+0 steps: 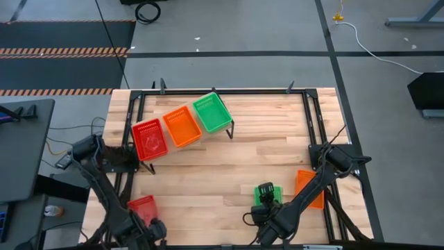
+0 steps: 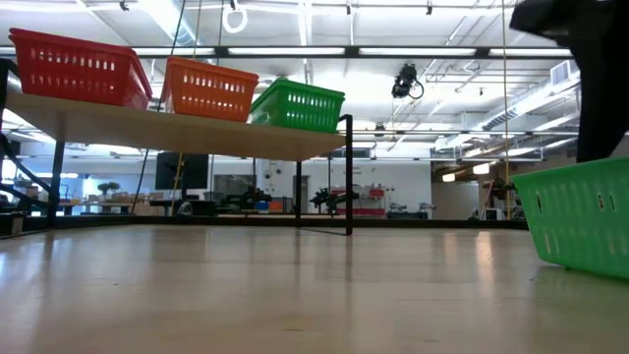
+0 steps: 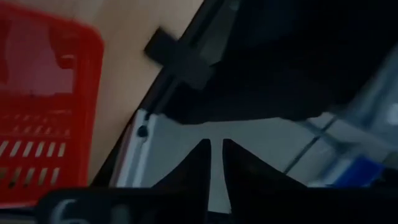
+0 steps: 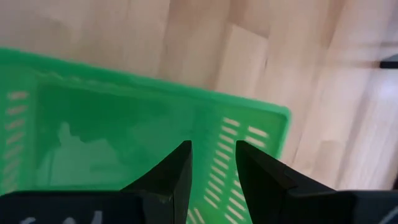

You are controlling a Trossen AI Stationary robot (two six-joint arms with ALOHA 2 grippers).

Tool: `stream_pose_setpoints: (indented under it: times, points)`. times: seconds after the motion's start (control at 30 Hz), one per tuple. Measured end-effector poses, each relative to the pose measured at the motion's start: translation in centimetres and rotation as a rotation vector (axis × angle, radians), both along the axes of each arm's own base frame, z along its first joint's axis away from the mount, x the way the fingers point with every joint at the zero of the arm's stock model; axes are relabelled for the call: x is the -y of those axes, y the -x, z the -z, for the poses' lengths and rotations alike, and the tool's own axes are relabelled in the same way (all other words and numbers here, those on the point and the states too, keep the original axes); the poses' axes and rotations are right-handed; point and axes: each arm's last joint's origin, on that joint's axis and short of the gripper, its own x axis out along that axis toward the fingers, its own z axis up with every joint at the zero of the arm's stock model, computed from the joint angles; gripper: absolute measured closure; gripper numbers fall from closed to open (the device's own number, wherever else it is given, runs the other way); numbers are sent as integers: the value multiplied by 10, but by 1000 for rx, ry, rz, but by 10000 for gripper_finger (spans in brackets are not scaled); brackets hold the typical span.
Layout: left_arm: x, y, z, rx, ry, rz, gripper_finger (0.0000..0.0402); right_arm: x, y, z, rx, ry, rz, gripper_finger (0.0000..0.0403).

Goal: Stack baskets on shelf by color
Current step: Stack the red bin on the red bins on the shelf

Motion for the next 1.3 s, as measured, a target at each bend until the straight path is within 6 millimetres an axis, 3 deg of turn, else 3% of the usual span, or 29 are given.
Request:
stream_pose_setpoints:
  times: [0.23,0.7,0.93,1.3]
  points:
    - [5,3,23,-78,-79,27,327,1,1,5,1,1,-1,273]
    - [-5,15,12,-135,-207,101,285,-2,-2,-2,8,-18,1,273]
    - [-8,22,20,-34,-309,104,267,-2,-2,-2,12,-27,22,272]
    - [-20,33,68,-73,-278,63,248,-2,-2,-2,19,-32,39,273]
